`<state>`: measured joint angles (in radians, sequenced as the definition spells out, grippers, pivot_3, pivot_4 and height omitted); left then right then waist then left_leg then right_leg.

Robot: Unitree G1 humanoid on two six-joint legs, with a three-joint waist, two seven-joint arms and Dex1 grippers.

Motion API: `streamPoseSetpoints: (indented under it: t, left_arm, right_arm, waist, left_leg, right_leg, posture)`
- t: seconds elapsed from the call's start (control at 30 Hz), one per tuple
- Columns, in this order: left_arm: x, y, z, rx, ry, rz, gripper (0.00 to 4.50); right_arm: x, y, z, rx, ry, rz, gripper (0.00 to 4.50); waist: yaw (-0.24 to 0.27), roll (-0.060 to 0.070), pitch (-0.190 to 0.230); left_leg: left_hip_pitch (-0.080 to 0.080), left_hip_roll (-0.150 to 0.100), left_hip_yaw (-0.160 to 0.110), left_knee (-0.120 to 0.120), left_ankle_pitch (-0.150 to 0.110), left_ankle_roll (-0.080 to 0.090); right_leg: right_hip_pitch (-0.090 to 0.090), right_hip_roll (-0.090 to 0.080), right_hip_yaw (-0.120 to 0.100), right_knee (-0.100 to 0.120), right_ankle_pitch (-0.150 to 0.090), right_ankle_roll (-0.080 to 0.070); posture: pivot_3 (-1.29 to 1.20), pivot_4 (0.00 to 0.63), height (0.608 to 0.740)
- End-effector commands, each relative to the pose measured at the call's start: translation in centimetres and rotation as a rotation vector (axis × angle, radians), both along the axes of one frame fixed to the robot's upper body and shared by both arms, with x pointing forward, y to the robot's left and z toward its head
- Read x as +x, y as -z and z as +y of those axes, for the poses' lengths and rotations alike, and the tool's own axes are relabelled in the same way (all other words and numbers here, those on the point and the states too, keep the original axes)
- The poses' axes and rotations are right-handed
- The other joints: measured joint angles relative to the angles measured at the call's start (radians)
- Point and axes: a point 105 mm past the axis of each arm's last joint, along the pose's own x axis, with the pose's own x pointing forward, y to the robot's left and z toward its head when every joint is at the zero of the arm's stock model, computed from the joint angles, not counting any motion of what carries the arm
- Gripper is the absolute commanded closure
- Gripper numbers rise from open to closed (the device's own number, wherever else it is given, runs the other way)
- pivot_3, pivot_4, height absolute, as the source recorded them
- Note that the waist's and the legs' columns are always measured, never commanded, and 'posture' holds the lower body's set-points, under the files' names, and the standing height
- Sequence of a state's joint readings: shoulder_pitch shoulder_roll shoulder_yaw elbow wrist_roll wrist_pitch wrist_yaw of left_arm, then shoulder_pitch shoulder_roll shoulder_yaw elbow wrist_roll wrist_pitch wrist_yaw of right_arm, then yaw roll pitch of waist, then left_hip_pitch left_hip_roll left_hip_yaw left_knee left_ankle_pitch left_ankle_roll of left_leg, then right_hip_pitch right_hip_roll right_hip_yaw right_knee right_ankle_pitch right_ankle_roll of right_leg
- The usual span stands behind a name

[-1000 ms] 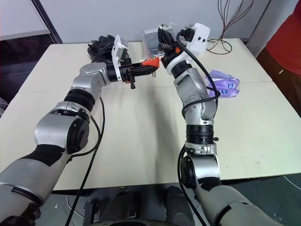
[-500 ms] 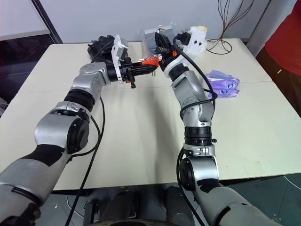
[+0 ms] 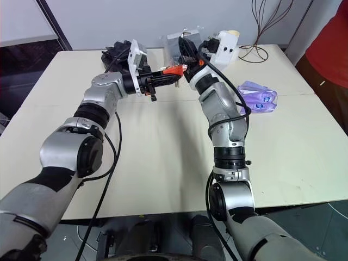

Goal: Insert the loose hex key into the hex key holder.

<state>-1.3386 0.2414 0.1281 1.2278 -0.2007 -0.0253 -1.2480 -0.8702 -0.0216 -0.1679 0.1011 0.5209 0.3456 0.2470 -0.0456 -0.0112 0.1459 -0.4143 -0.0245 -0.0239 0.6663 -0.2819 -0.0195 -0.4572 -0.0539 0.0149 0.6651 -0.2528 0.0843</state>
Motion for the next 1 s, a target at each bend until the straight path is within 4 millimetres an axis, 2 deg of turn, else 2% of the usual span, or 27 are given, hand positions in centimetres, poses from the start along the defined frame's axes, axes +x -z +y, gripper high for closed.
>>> streamPoseSetpoints:
  t: [0.03, 0.53, 1.0]
  left_arm:
    - [0.1, -3.0, 0.3, -0.065, -0.013, -0.058, 4.50]
    - [0.1, -3.2, 0.3, -0.068, -0.017, -0.058, 4.50]
    - [-0.5, -2.9, -0.1, -0.039, 0.038, -0.080, 4.50]
  right_arm:
    - [-0.7, -0.8, 0.2, -0.045, 0.011, -0.080, 4.46]
    - [-1.5, 0.9, 1.3, -0.130, -0.014, -0.086, 4.46]
    - [-0.2, 1.2, 0.5, -0.131, -0.017, -0.008, 4.46]
  waist:
    - [0.000, 0.000, 0.000]
    - [0.000, 0.000, 0.000]
    - [0.000, 0.000, 0.000]
  left_leg:
    - [0.000, 0.000, 0.000, 0.000, 0.000, 0.000]
    - [0.000, 0.000, 0.000, 0.000, 0.001, -0.001]
    - [0.000, 0.000, 0.000, 0.001, 0.001, -0.001]
  right_leg:
    - [0.000, 0.000, 0.000, 0.000, 0.000, 0.000]
    - [0.000, 0.001, 0.000, 0.000, 0.000, 0.000]
    - [0.001, 0.001, 0.001, 0.001, 0.000, 0.000]
  posture:
    - [0.00, 0.150, 0.740]
    - [0.00, 0.150, 0.740]
    - [0.00, 0.150, 0.740]
